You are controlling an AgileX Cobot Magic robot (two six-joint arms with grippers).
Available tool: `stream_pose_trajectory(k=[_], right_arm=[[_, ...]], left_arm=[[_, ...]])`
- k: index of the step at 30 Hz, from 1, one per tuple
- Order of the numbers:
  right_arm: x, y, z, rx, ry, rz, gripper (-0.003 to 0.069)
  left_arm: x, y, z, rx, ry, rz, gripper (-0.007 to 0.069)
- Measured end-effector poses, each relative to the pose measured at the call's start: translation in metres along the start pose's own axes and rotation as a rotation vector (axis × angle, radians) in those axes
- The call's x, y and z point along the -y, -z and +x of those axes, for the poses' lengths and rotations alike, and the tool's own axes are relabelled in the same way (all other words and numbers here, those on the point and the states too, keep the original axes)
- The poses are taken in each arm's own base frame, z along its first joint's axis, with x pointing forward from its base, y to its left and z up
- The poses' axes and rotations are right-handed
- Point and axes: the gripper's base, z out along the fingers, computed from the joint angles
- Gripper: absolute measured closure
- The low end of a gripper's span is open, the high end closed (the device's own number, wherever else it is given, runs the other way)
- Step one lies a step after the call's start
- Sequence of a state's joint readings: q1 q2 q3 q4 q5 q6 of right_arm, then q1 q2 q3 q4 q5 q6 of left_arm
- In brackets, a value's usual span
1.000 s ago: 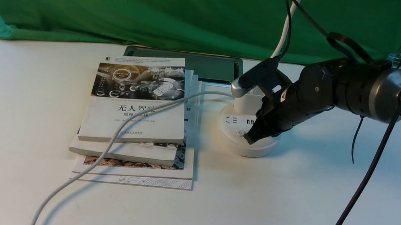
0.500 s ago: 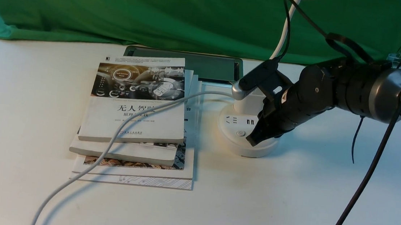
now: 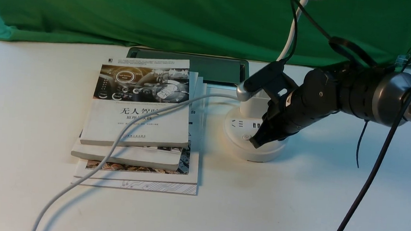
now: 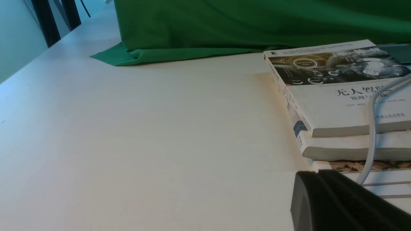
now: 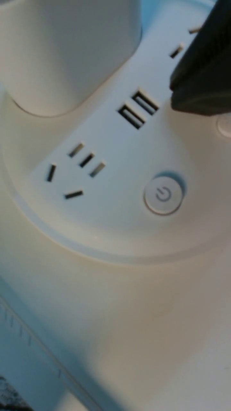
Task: Turn on the desk lamp on the white desktop with your hand.
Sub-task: 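Press the button on the base of the white desk lamp with the right gripper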
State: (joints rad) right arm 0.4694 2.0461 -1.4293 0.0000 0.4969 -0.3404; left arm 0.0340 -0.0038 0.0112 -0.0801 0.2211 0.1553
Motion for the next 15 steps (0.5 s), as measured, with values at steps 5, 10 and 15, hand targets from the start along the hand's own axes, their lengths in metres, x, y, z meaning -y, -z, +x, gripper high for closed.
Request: stream_pose_trajectory(k=[5, 10, 15], right_arm=[[0.001, 0.003, -0.002, 0.008, -0.004, 0.003, 0.0619], [0.002, 0.022, -0.005, 0.021, -0.004, 0.007, 0.0619], [0.005, 0.051, -0.014, 0.074, -0.001, 0.029, 0.0619]], left_arm=[[0.0, 0.0, 0.0, 0.0, 0.0, 0.0, 0.0603], [0.0, 0.0, 0.0, 0.0, 0.0, 0.0, 0.0603], [0.0, 0.0, 0.0, 0.0, 0.0, 0.0, 0.0603]])
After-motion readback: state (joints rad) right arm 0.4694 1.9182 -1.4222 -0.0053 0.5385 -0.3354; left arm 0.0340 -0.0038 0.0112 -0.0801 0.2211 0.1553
